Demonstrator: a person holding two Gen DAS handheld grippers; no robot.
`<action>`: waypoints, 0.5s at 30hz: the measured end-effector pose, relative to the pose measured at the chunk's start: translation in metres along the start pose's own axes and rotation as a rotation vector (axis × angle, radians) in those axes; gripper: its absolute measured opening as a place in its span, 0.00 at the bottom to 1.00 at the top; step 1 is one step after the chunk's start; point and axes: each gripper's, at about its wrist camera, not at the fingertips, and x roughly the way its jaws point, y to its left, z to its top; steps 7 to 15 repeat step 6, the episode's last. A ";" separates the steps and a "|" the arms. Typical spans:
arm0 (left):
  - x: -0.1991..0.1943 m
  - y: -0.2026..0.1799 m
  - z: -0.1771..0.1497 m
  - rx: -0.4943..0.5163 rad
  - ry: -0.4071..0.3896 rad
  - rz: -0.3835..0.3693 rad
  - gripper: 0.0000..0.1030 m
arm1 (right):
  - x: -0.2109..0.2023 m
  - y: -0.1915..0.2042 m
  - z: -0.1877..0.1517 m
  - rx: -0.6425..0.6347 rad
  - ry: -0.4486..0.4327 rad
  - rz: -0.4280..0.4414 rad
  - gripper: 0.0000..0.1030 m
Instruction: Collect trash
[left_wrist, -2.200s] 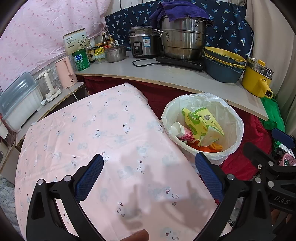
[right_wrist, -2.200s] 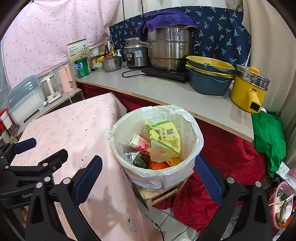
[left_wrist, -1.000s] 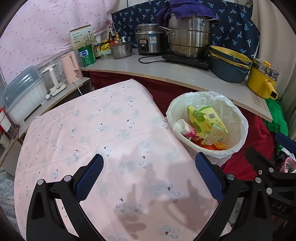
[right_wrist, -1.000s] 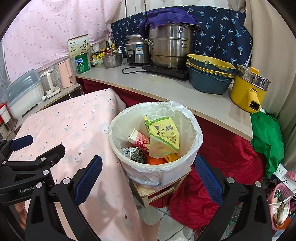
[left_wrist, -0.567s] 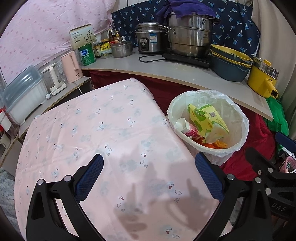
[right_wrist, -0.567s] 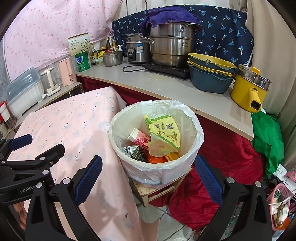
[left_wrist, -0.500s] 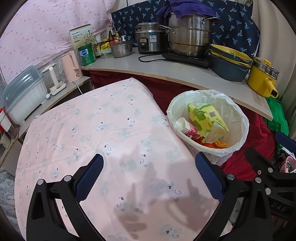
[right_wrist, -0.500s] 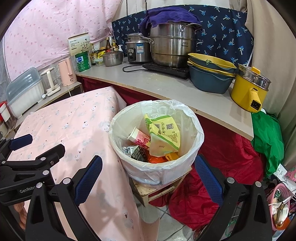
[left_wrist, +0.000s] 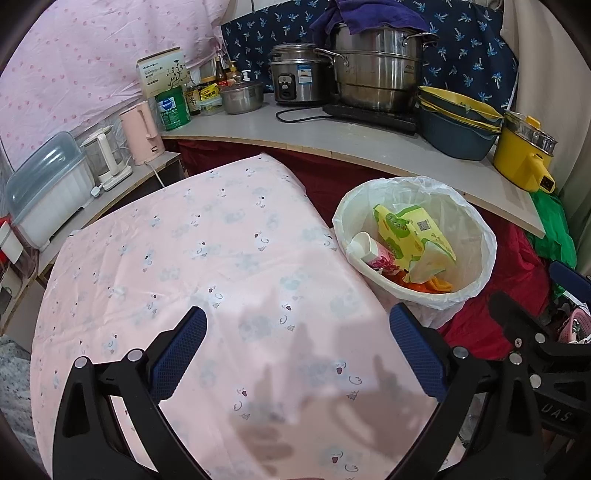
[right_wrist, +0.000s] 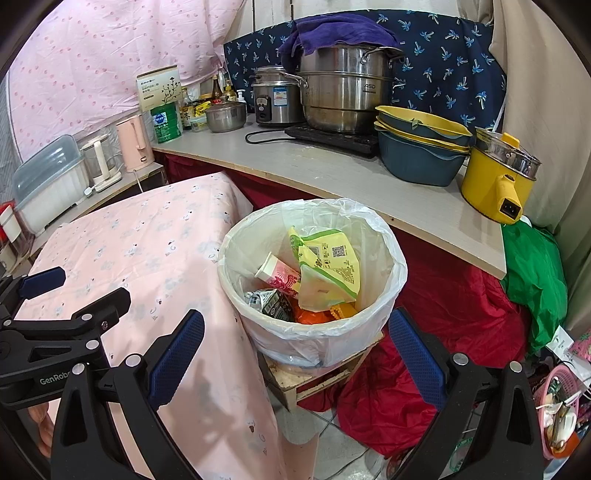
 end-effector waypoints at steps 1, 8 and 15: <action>0.000 0.001 0.000 -0.004 0.000 -0.001 0.92 | 0.000 0.000 0.000 0.001 0.000 0.001 0.94; -0.001 0.002 -0.001 -0.003 -0.001 0.001 0.92 | 0.000 0.002 -0.001 -0.008 0.000 0.007 0.94; -0.001 0.002 -0.001 -0.003 -0.001 0.001 0.92 | 0.000 0.002 -0.001 -0.008 0.000 0.007 0.94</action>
